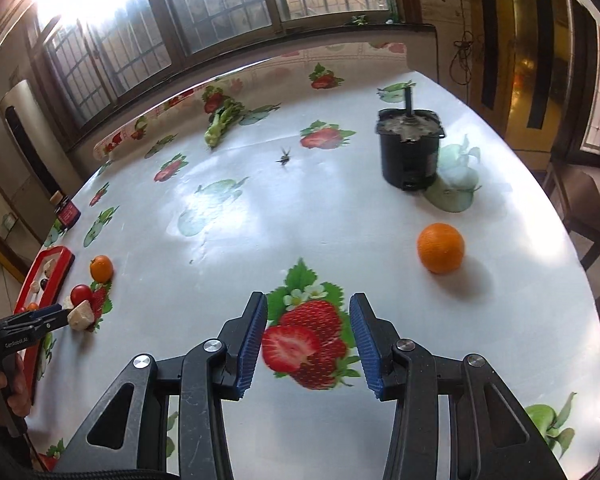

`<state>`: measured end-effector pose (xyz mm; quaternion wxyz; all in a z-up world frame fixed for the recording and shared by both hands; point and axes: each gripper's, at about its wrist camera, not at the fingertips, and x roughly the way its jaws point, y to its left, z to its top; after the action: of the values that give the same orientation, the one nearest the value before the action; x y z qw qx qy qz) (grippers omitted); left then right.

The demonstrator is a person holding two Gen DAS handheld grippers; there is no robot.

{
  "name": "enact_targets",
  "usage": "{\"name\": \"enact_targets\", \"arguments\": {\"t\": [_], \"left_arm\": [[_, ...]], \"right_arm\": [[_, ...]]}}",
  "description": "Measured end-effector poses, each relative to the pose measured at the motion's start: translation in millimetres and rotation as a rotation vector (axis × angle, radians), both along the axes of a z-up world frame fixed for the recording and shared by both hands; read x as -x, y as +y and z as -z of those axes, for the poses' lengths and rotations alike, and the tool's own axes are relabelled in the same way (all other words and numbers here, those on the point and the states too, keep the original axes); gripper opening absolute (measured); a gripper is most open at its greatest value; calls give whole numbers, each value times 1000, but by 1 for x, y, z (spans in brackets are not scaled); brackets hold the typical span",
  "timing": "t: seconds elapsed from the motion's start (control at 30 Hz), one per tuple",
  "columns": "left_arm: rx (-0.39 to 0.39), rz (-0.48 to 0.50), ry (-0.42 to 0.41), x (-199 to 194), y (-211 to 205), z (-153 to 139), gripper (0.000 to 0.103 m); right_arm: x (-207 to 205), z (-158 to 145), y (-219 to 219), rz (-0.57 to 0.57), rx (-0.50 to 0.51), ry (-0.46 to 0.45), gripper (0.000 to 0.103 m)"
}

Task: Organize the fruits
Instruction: 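Close left gripper on a beige cork cylinder while right gripper grasps an orange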

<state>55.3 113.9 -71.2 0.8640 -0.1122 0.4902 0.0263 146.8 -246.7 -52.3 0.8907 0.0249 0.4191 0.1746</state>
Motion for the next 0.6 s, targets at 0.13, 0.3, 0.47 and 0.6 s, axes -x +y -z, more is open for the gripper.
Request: {"name": "enact_targets", "arguments": {"t": [0.13, 0.3, 0.47, 0.6], "left_arm": [[-33, 12, -18, -4, -5, 1, 39], [-28, 17, -22, -4, -5, 1, 38], [-20, 15, -24, 1, -4, -2, 38], [-13, 0, -42, 9, 1, -9, 38]], "right_arm": [[-16, -2, -38, 125, 17, -21, 46], [-44, 11, -54, 163, 46, 13, 46], [-61, 25, -45, 146, 89, 18, 41], [-58, 22, -31, 112, 112, 5, 34]]}}
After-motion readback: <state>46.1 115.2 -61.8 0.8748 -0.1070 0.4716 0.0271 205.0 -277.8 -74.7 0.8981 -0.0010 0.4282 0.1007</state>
